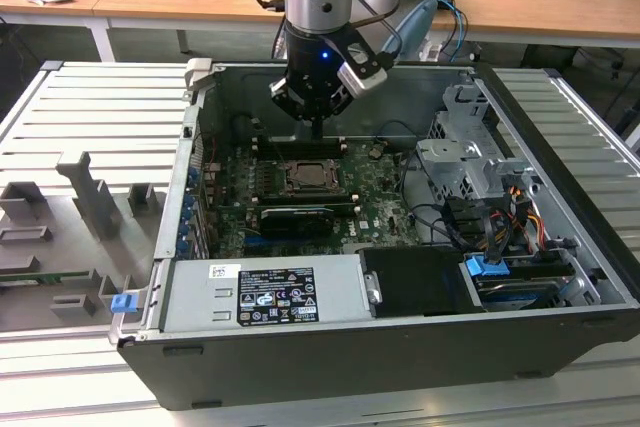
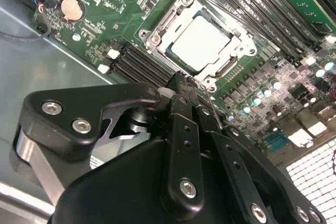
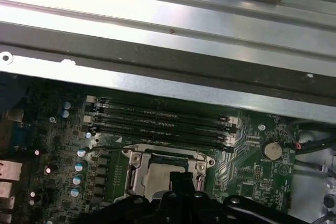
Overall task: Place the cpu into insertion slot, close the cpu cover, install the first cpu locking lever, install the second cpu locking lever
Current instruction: 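Install the first cpu locking lever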
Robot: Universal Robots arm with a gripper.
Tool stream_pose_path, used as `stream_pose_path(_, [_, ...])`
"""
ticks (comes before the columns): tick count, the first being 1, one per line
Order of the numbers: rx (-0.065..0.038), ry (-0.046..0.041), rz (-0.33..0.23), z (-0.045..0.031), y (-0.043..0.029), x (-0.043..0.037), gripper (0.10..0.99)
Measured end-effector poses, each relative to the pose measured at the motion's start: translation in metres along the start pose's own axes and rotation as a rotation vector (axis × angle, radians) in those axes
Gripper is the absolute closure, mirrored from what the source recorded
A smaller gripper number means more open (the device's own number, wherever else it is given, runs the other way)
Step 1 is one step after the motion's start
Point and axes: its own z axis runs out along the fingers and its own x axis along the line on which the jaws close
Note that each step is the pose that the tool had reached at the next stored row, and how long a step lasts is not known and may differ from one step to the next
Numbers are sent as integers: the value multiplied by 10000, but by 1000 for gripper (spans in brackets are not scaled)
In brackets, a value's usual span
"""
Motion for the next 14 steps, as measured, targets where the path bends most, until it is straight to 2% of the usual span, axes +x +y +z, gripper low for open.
stream_pose_path(8, [-48,33,-773,0,0,0,980])
stream_pose_path(9, [-59,41,-946,0,0,0,980])
stream_pose_path(11, [-105,72,-1680,0,0,0,980])
stream_pose_path(12, [-116,77,-1851,1,1,6,980])
stream_pose_path(14, [-120,78,-1854,-2,-20,41,980])
